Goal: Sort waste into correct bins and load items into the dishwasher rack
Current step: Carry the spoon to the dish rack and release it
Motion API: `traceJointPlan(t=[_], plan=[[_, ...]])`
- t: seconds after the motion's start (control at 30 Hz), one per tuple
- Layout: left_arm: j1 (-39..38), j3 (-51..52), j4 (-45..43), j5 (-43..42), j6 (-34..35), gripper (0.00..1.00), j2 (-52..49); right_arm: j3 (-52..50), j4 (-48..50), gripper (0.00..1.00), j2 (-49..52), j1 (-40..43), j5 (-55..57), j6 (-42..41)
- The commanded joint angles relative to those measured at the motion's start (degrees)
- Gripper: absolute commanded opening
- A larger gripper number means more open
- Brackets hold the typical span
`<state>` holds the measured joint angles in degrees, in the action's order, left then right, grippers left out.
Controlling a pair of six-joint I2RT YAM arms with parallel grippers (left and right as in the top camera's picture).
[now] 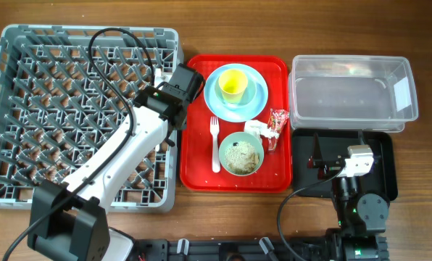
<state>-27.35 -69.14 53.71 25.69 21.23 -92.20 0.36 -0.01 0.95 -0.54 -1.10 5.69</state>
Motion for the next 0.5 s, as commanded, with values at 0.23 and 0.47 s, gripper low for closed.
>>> traceJointPlan(t=[0.23,0.47], plan=[[0.3,4.9,-4.3,0.5,0.2,0.11,-0.6,-0.1,0.2,1.00,0.1,0.3,-0.5,0.3],[0.3,4.9,-6.0,3.7,0.2,0.20,-0.6,-0.1,0.2,1.00,0.1,0.3,-0.5,0.3]])
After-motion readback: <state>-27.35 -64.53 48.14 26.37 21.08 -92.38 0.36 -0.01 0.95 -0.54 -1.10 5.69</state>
